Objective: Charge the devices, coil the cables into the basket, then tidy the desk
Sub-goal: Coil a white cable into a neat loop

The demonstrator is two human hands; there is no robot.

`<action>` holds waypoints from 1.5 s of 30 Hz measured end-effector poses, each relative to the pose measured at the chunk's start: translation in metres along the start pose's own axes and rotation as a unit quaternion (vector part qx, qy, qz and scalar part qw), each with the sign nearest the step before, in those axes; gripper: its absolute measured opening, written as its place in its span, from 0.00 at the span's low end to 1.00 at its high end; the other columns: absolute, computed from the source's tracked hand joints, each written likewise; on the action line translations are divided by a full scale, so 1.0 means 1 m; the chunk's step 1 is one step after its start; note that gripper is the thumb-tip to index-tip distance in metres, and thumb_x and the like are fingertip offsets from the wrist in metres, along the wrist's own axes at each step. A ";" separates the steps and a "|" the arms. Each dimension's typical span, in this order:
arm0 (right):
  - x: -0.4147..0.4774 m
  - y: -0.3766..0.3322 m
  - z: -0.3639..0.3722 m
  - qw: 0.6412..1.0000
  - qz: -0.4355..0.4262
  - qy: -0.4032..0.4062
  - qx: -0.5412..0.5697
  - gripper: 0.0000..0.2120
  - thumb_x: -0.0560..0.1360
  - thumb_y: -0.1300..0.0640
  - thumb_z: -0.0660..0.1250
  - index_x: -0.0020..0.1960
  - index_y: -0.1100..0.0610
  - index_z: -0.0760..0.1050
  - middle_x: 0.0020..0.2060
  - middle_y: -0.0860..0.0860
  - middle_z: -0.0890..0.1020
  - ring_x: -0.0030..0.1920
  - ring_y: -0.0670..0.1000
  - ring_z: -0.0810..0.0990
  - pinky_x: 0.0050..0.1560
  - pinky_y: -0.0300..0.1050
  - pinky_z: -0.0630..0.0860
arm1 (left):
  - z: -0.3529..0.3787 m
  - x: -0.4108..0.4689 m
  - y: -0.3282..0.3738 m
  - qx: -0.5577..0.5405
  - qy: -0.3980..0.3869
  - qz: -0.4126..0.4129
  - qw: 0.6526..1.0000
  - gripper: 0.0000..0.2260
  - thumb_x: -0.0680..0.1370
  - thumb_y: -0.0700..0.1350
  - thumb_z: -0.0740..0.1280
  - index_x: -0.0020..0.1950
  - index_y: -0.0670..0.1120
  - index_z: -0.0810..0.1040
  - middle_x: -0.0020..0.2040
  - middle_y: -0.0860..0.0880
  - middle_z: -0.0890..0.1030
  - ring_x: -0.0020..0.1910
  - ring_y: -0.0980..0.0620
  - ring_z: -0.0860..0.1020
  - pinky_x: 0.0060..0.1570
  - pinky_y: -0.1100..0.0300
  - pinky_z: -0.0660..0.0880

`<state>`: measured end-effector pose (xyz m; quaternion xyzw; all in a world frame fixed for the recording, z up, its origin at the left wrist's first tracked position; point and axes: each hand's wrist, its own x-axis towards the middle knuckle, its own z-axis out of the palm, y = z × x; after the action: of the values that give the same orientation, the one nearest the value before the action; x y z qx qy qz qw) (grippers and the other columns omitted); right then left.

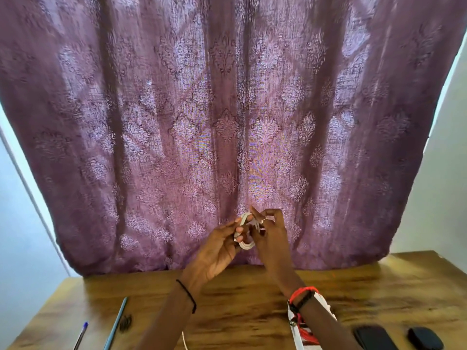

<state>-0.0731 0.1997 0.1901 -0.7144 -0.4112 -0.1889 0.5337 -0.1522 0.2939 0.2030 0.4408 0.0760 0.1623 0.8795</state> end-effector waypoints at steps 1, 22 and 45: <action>0.001 0.000 0.000 1.000 0.000 0.002 -0.005 0.13 0.72 0.71 0.66 0.56 0.69 0.77 0.51 0.56 0.69 0.47 0.29 0.70 0.49 0.15 0.62 | -0.002 0.000 0.002 0.018 0.006 0.002 1.000 0.17 0.73 0.39 0.60 0.59 0.33 0.73 0.29 0.52 0.71 0.25 0.59 0.69 0.31 0.68 0.73; 0.022 -0.018 -0.019 0.811 0.345 -0.197 0.429 0.19 0.62 0.70 0.72 0.50 0.59 0.75 0.31 0.54 0.82 0.30 0.49 0.79 0.29 0.36 0.74 | -0.039 -0.005 0.034 0.156 -0.037 0.001 0.987 0.10 0.79 0.37 0.57 0.49 0.37 0.78 0.31 0.50 0.75 0.31 0.58 0.75 0.40 0.66 0.77; 0.012 -0.004 0.003 0.993 -0.013 -0.077 0.086 0.08 0.70 0.63 0.67 0.45 0.53 0.83 0.33 0.43 0.75 0.32 0.35 0.73 0.36 0.25 0.66 | -0.040 0.004 0.028 0.242 0.060 0.046 0.967 0.09 0.79 0.42 0.62 0.51 0.44 0.81 0.39 0.47 0.77 0.38 0.52 0.74 0.43 0.57 0.71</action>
<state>-0.0699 0.2071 0.2002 -0.6729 -0.4750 -0.1039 0.5575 -0.1655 0.3414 0.2014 0.6327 0.1453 0.2053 0.7324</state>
